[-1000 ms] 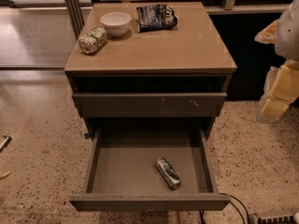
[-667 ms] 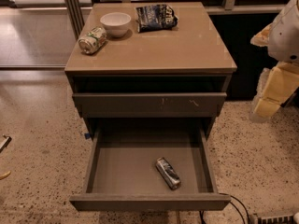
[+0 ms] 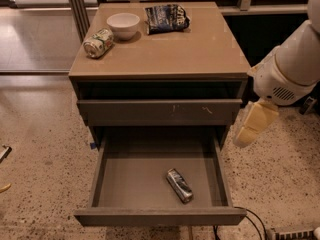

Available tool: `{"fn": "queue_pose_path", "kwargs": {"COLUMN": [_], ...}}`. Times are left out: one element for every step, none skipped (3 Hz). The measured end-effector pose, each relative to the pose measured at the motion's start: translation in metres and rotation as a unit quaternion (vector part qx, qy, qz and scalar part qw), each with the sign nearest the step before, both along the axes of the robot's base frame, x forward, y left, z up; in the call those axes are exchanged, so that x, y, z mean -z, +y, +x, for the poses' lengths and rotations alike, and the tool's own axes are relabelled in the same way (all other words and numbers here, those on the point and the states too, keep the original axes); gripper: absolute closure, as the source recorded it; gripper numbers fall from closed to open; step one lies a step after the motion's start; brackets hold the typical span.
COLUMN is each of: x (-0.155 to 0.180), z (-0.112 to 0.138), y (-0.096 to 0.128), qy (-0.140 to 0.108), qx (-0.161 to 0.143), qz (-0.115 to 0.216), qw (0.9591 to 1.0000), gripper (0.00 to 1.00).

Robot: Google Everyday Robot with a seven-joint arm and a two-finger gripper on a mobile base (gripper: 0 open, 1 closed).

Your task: Open top drawer

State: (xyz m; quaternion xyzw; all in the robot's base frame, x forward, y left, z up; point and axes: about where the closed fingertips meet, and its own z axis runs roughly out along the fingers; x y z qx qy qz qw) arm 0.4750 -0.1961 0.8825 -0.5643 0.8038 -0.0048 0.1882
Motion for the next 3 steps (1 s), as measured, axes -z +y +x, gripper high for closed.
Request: {"fn": "queue_pose_path", "kwargs": {"x": [0.073, 0.150, 0.229], "z": [0.019, 0.042, 0.071], "y": [0.020, 0.047, 0.069], "qy": [0.011, 0.027, 0.052], "qx": [0.022, 0.045, 0.062], "qz": [0.030, 0.065, 0.092], "qw": [0.9992, 0.9965, 0.9925], "gripper": [0.00, 0.00, 0.00]}}
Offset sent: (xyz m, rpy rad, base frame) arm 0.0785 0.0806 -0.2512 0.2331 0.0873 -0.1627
